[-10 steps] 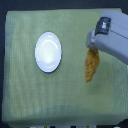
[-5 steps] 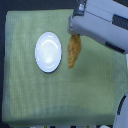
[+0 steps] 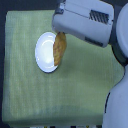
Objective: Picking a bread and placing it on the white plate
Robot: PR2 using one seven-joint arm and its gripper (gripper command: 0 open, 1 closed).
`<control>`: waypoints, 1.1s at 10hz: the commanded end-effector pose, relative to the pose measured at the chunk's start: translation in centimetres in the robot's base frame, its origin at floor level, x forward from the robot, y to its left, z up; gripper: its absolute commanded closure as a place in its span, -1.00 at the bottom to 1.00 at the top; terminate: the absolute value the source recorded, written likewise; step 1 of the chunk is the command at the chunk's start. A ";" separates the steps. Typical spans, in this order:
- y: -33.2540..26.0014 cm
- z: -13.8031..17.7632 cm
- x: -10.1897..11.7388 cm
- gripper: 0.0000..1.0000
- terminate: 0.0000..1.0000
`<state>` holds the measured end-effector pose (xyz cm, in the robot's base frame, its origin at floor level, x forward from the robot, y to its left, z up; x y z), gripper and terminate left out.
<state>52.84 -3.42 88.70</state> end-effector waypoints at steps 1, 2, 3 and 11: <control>6.6 -4.1 1.6 1.00 -1.00; 7.2 -4.5 1.5 1.00 -1.00; 8.2 -5.4 1.4 1.00 -1.00; 11.6 -7.3 -0.4 1.00 -1.00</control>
<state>52.86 6.80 81.93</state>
